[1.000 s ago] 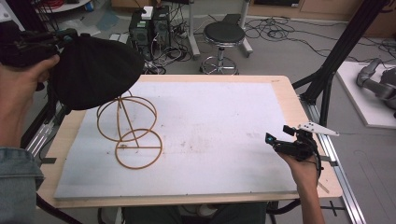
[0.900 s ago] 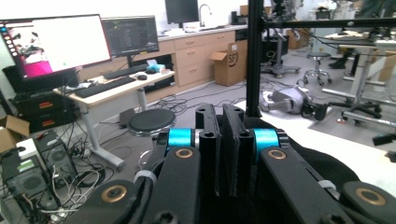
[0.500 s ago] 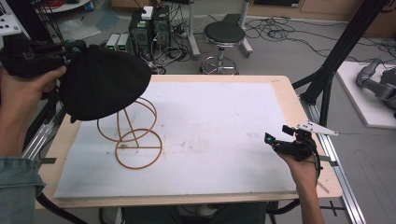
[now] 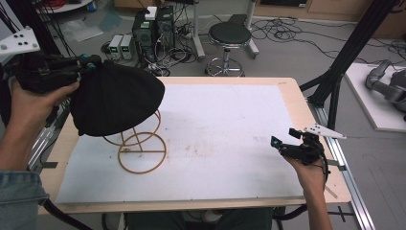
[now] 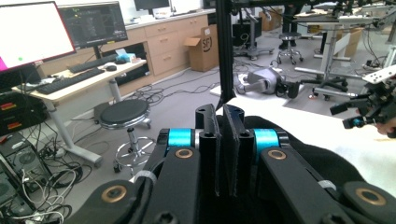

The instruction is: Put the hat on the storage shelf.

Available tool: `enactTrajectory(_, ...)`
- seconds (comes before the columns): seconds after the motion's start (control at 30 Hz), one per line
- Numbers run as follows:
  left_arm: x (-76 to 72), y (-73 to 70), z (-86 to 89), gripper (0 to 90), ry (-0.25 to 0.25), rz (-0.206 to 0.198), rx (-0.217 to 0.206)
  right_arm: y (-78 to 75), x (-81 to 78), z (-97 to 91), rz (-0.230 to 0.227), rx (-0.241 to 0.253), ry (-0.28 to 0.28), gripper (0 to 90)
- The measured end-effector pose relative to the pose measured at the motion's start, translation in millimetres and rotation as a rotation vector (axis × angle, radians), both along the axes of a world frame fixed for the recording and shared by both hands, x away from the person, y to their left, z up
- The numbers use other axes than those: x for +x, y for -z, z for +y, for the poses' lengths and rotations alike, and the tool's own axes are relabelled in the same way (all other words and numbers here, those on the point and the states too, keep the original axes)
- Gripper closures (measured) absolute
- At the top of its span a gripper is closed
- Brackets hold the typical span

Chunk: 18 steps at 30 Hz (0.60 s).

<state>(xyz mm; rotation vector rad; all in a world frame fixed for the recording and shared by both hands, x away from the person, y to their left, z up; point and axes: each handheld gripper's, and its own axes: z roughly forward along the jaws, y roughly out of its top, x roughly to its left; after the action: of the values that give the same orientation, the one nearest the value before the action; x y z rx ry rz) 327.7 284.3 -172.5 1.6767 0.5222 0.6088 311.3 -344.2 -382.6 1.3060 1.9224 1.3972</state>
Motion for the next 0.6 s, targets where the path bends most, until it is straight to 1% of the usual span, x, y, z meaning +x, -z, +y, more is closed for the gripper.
enactTrajectory(0.2, -1.7, 5.5, -1.0, 85.2, 0.007, 0.004, 0.004, 0.1, 0.2, 0.0, 0.002, 0.001, 0.002, 10.2)
enactTrajectory(0.23, -2.5, 6.1, 0.0, 88.6, 0.023, -0.007, -0.019, 0.3, 0.4, 0.0, 0.000, -0.001, 0.000, 10.2)
enactTrajectory(0.27, -3.7, 5.1, 1.9, 89.9, 0.034, -0.010, -0.049, 0.2, 0.6, 0.2, -0.002, 0.000, -0.001, 10.2)
enactTrajectory(0.3, -5.0, 3.6, 3.5, 89.9, 0.032, -0.021, -0.064, 0.3, 0.5, 0.1, -0.001, -0.001, 0.001, 10.2)
enactTrajectory(0.33, -5.4, 3.7, 3.6, 89.9, 0.024, -0.035, -0.064, 0.3, 0.5, 0.1, 0.000, 0.000, 0.000, 10.2)
enactTrajectory(0.4, -4.9, 8.3, 3.1, 89.7, 0.043, -0.013, -0.041, 0.5, 0.8, 0.2, -0.004, -0.001, -0.002, 10.2)
enactTrajectory(0.47, -6.2, 14.0, 4.2, 89.6, 0.046, -0.006, -0.015, -0.1, -0.2, 0.7, -0.001, -0.002, -0.004, 10.2)
enactTrajectory(0.6, -6.8, 23.4, 8.4, 88.7, 0.054, 0.003, -0.033, 0.6, 0.8, -0.3, -0.002, 0.001, -0.001, 10.2)
